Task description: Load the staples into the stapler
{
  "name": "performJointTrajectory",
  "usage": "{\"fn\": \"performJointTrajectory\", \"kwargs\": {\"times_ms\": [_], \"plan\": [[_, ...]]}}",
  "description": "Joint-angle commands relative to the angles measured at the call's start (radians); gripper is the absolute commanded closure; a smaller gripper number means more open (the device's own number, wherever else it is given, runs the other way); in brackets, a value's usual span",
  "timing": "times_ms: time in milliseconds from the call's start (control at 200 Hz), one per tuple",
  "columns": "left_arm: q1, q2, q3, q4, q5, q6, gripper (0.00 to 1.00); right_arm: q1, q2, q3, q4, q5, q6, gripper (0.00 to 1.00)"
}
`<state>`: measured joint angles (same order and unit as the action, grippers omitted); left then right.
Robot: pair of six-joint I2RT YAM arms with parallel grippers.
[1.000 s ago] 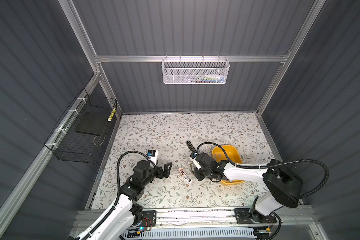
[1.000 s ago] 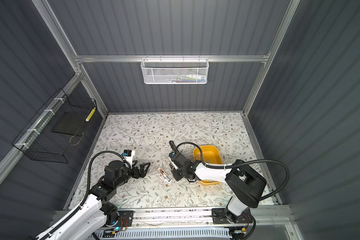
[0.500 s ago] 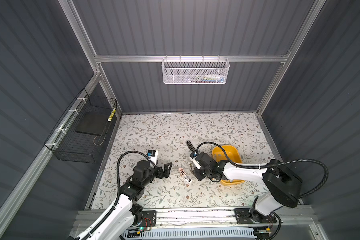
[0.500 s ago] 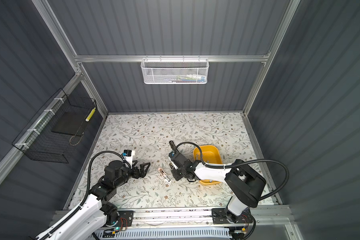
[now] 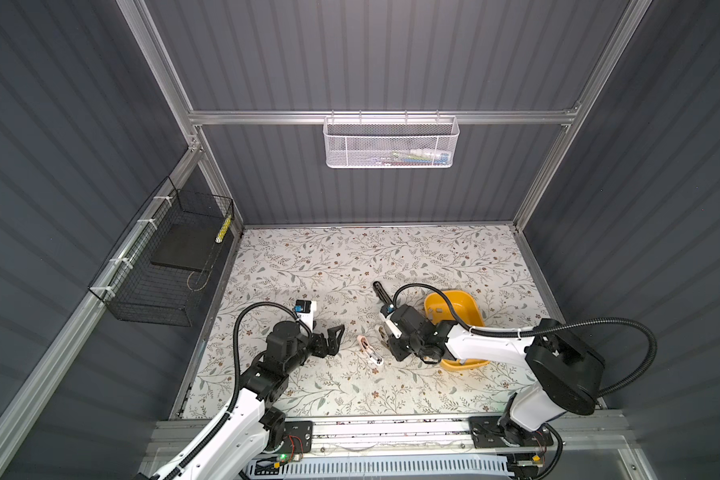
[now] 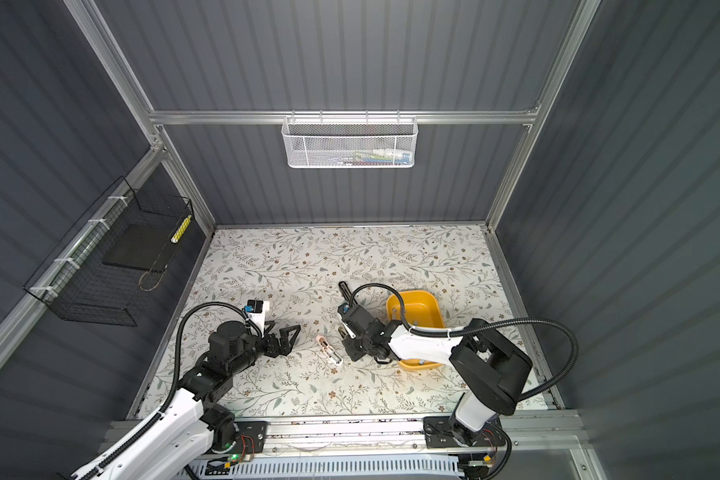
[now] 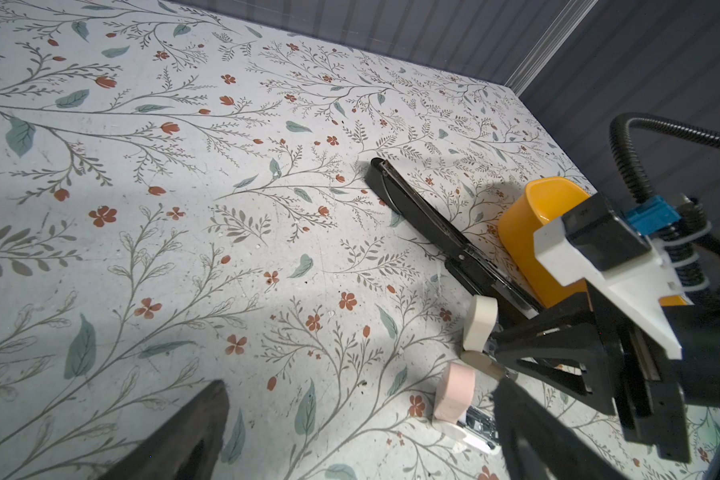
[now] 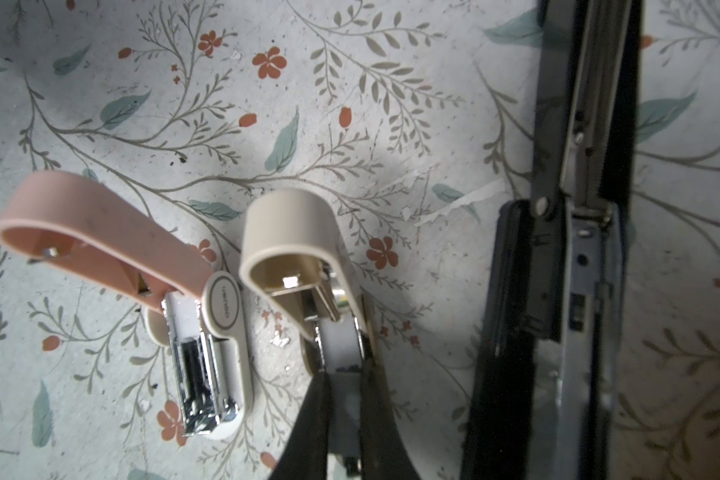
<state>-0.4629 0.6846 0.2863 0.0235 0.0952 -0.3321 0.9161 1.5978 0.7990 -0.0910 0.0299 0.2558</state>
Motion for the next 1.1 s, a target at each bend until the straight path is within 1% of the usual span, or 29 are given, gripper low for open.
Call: {"fn": "performJointTrajectory", "kwargs": {"times_ms": [0,290,405,560,1096], "plan": [[0.0,-0.011,-0.007,0.006,0.009,0.014,0.0,-0.005,-0.019,0.003,-0.013,0.014,-0.015,0.87],[0.0,-0.01,-0.005,0.007,0.009,0.014,0.0,-0.005,-0.068,-0.016,-0.032,0.035,-0.067,0.88],[0.0,-0.008,-0.005,0.007,0.009,0.015,0.0,-0.006,-0.066,-0.017,-0.038,-0.006,-0.095,0.88],[0.0,-0.011,-0.006,0.007,0.011,0.014,0.0,-0.013,-0.047,-0.008,-0.046,-0.01,-0.116,0.88],[0.0,-0.011,-0.007,0.007,0.011,0.014,0.0,-0.022,-0.01,0.016,-0.049,-0.054,-0.118,0.88]]}}
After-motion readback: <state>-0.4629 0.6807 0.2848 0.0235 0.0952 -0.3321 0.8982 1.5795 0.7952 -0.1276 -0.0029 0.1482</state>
